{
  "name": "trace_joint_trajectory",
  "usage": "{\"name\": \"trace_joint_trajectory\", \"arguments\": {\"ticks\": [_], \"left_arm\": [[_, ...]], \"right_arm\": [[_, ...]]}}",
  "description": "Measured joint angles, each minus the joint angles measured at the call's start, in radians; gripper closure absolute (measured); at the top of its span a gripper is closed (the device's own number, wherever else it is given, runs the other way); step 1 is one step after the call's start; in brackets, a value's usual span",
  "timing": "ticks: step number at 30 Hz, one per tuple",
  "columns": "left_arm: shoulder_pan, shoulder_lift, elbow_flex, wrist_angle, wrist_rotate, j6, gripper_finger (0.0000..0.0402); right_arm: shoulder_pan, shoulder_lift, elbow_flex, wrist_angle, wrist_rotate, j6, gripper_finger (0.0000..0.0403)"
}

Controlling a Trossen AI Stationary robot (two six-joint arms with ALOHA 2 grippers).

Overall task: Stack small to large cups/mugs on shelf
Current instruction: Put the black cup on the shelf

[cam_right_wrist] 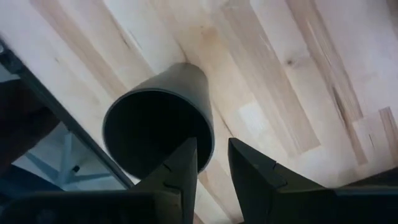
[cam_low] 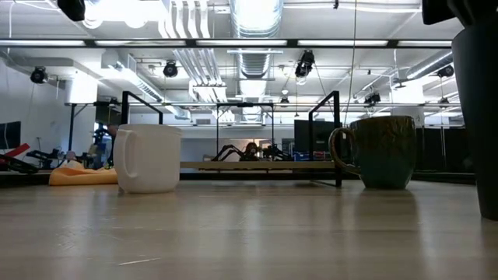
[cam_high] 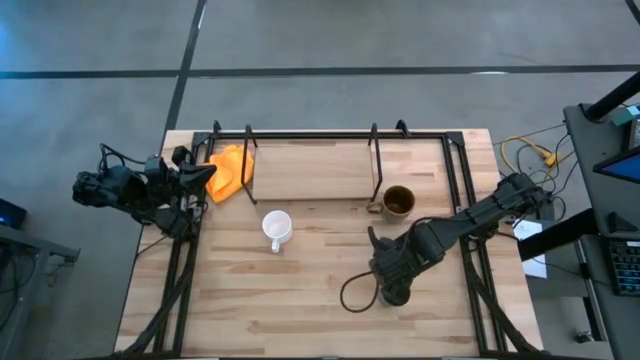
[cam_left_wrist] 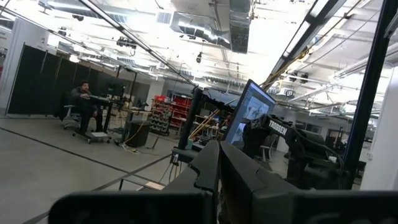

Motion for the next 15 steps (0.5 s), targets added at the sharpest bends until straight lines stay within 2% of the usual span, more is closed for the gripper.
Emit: {"name": "trace_joint_trajectory", "arguments": {"ticks": [15], "left_arm": [[0.000,0.000,-0.002,0.000,0.000,0.000,0.0402]], "right_arm": [[0.001,0.000,-0.083,0.087,-0.027,0.005,0.0317]]}}
